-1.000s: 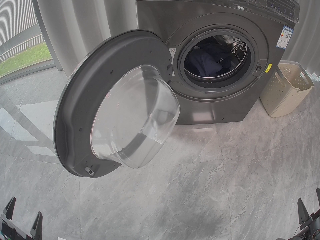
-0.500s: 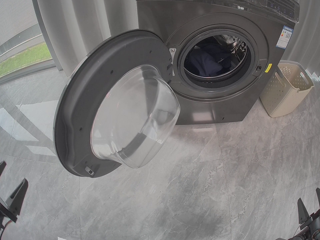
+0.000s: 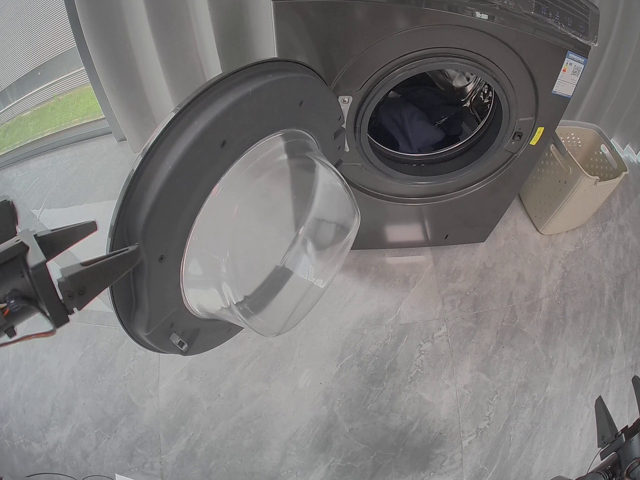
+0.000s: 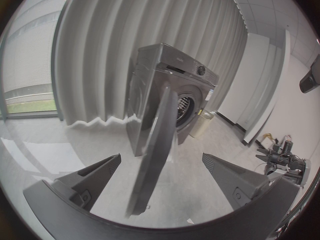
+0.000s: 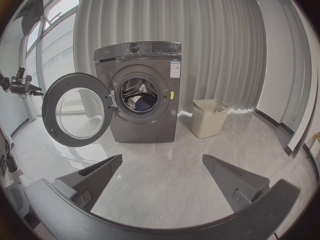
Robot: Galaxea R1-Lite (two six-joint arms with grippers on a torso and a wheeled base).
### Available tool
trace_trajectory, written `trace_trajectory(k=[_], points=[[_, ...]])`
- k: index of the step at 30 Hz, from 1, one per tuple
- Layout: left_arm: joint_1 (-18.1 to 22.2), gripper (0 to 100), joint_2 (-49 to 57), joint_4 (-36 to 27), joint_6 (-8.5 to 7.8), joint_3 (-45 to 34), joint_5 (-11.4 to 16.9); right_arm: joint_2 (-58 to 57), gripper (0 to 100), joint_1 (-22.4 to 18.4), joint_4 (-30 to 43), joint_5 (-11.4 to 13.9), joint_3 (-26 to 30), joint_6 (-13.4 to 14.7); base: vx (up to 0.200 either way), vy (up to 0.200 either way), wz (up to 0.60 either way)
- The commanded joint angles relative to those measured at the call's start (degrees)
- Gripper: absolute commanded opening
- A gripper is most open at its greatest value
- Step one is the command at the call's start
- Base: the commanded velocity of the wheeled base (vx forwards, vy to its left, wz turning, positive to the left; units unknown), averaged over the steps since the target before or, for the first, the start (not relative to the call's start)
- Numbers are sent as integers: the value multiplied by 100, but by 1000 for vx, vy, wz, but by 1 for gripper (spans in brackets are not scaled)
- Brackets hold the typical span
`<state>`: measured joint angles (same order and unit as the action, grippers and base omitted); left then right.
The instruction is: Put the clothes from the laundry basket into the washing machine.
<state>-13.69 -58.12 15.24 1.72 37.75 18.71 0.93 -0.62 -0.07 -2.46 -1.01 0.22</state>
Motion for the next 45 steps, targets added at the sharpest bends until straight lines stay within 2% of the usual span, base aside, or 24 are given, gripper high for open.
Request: trace_trajectory(k=[1, 3, 5, 6, 8, 11, 16, 19, 20, 21, 25, 32, 43, 45], points=[[-626, 100, -911, 243, 30, 285, 36, -40, 100, 1, -1, 0, 101, -4, 0, 0, 0], [-925, 100, -999, 401, 127, 276, 10, -40, 100, 1, -1, 0, 101, 4, 0, 0, 0], [-1030, 100, -1008, 454, 171, 268, 1, -40, 100, 1, -1, 0, 101, 4, 0, 0, 0], [-1338, 100, -955, 577, 312, 250, 1, -40, 100, 1, -1, 0, 101, -4, 0, 0, 0], [-1619, 100, -850, 647, 487, 259, 1, -40, 100, 1, -1, 0, 101, -4, 0, 0, 0], [-1821, 100, -595, 665, 742, 259, 1, -40, 100, 1, -1, 0, 101, -4, 0, 0, 0], [-1716, 100, -524, 673, 760, 224, -43, -40, 100, 1, -1, -9, 101, -4, 0, 0, 0], [-986, 100, -507, 735, 725, 329, -149, -40, 100, 1, -1, 0, 101, 4, 0, 0, 0], [-951, 100, -507, 744, 725, 338, -149, -40, 100, 1, -1, 0, 101, 4, 0, 0, 0], [-609, 100, -551, 840, 716, 391, -149, -40, 100, 1, -1, 0, 101, -4, 0, 0, 0], [-248, 100, -797, 1130, 707, 399, -140, -40, 100, 1, -1, 0, 101, -4, 0, 0, 0], [-380, 100, -1289, 1227, 689, 303, -149, -40, 100, 1, -1, 0, 101, -4, 0, 0, 0], [-1066, 100, -1948, 1623, 707, 399, -166, -40, 100, 1, -1, 0, 101, 4, 0, 0, 0], [-1259, 100, -2265, 1746, 707, 645, -219, -40, 100, 1, -1, 0, 101, 4, 0, 0, 0]])
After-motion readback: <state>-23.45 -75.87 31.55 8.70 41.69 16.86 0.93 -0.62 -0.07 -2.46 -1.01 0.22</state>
